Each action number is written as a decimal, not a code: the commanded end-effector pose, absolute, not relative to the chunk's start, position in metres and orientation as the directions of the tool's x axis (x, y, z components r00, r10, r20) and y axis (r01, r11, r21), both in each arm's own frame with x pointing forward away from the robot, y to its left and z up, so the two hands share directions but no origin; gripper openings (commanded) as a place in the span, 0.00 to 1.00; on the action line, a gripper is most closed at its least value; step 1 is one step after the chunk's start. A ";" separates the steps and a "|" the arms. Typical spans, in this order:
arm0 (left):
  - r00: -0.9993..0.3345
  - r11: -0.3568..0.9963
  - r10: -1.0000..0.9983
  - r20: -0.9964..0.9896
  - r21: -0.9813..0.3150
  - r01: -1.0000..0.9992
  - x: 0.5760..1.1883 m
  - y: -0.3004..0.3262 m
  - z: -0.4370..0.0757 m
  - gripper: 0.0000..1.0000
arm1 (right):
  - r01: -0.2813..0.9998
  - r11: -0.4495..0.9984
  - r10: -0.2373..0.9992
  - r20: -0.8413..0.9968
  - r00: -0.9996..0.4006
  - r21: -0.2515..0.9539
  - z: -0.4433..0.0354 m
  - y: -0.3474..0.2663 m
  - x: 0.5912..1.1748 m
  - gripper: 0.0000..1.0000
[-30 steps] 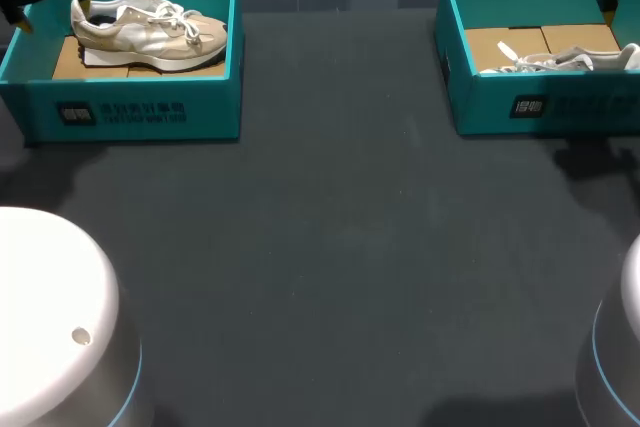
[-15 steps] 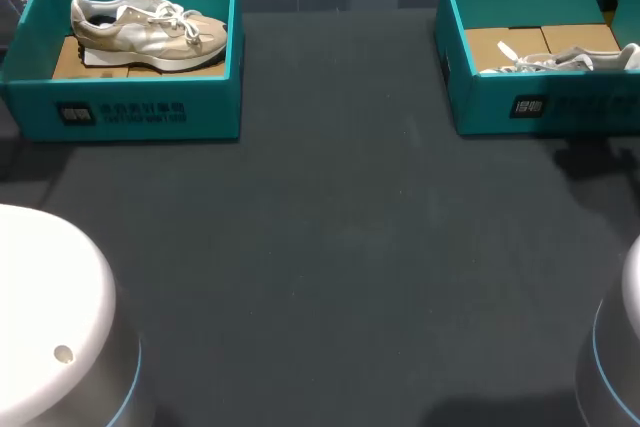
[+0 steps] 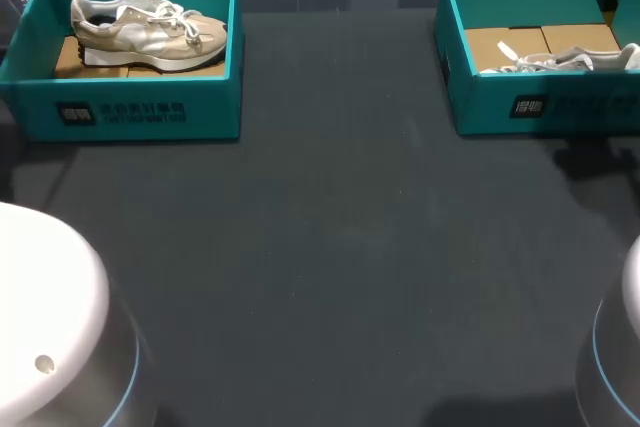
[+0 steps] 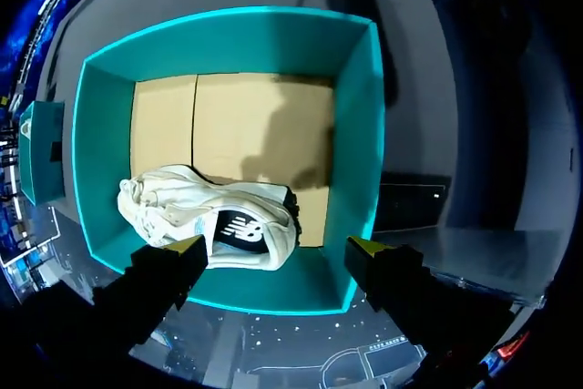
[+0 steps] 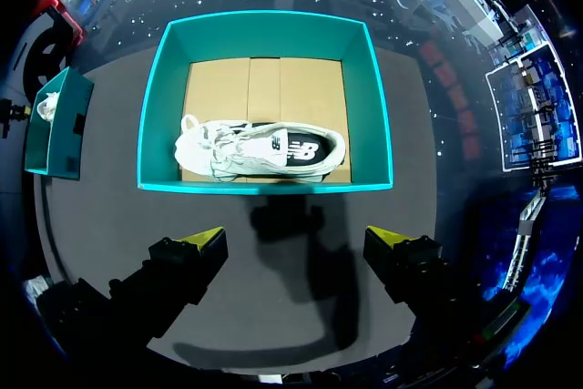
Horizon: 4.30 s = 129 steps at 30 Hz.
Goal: Take the shoe out of the shoebox, open the shoe tongue, remove and reinsert the insole, then place the shoe into the shoebox
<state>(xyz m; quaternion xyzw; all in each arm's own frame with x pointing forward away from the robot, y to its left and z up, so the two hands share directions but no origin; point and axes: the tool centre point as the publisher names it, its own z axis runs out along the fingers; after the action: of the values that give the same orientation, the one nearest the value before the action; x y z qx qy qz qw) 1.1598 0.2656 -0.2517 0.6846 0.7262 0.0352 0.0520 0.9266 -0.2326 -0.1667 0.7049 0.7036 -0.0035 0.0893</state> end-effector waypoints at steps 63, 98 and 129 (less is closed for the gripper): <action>-0.050 0.044 0.986 0.159 0.038 0.998 1.199 0.275 -0.373 0.71 | 0.993 0.006 0.991 -0.130 0.010 0.121 -0.167 -0.233 0.927 1.00; -0.133 0.124 0.985 0.107 0.083 0.989 1.200 0.289 -0.316 0.00 | 0.993 0.006 0.991 -0.130 0.010 0.121 -0.167 -0.233 0.927 1.00; -0.241 0.218 0.961 0.135 0.164 0.962 1.188 0.278 -0.208 0.00 | 0.993 0.006 0.991 -0.130 0.010 0.121 -0.167 -0.233 0.927 1.00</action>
<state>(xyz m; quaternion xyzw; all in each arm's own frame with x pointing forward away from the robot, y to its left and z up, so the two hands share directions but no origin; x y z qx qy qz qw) 1.1917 0.2780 -0.2102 0.6157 0.7810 0.1046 -0.0056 0.9266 -0.2326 -0.1667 0.7049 0.7036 -0.0035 0.0895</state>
